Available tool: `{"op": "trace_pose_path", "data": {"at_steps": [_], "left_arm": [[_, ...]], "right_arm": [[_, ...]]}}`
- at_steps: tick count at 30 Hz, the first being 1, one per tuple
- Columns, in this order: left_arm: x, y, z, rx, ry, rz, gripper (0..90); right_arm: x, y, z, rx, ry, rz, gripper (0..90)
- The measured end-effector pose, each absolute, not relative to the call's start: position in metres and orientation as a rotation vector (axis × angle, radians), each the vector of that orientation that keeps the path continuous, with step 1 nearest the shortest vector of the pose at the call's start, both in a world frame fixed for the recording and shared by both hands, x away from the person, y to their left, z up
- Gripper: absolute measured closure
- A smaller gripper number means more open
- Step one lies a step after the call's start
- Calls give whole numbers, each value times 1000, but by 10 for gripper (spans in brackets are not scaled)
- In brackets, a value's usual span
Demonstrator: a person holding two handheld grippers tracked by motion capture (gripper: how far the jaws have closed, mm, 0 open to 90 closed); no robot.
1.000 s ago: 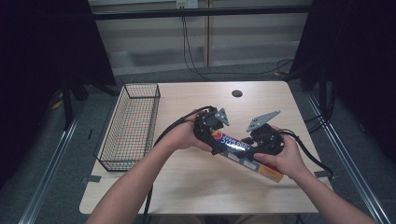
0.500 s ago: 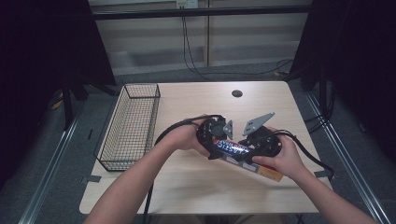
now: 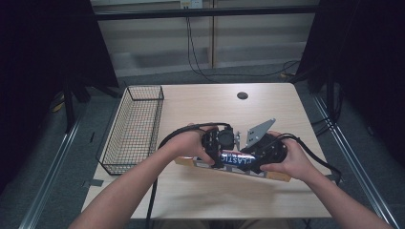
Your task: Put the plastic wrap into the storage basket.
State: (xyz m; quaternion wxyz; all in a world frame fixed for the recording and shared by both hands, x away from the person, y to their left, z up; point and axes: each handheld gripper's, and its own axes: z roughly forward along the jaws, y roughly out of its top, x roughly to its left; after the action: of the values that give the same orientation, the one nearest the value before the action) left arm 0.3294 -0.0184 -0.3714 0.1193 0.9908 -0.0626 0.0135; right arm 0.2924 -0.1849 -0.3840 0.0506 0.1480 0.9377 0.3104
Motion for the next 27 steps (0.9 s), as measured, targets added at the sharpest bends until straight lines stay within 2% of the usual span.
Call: {"op": "trace_pose_path", "data": {"at_steps": [3,7,8,10,11,12,13,16,20,27], "left_arm": [[328,-19,-368,2903,-154,20,432],[329,-18,-362,2921,-69,-20,449],[331,-18,-360,2941,-16,-68,450],[330,-17,-359,2947,-2,-46,452],[331,-16,-358,2963,10,-38,454],[333,-12,-357,2983,49,-9,454],[333,-12,-357,2983,49,-9,455],[337,-2,-355,2990,104,-23,455],[343,13,-350,2967,225,-44,456],[349,34,-348,2983,343,-47,454]], "right_arm": [[296,-188,-383,426,2882,987,434],[301,-191,-383,421,2863,1038,375],[302,-191,-383,424,2855,1049,354],[303,-191,-383,433,2857,1054,324],[303,-190,-383,456,2851,1039,280],[304,-192,-381,478,2832,1046,199],[304,-192,-381,478,2832,1046,199],[307,-201,-377,534,2786,1083,123],[310,-219,-375,649,2692,1134,95],[310,-234,-376,704,2621,1136,46]]}}
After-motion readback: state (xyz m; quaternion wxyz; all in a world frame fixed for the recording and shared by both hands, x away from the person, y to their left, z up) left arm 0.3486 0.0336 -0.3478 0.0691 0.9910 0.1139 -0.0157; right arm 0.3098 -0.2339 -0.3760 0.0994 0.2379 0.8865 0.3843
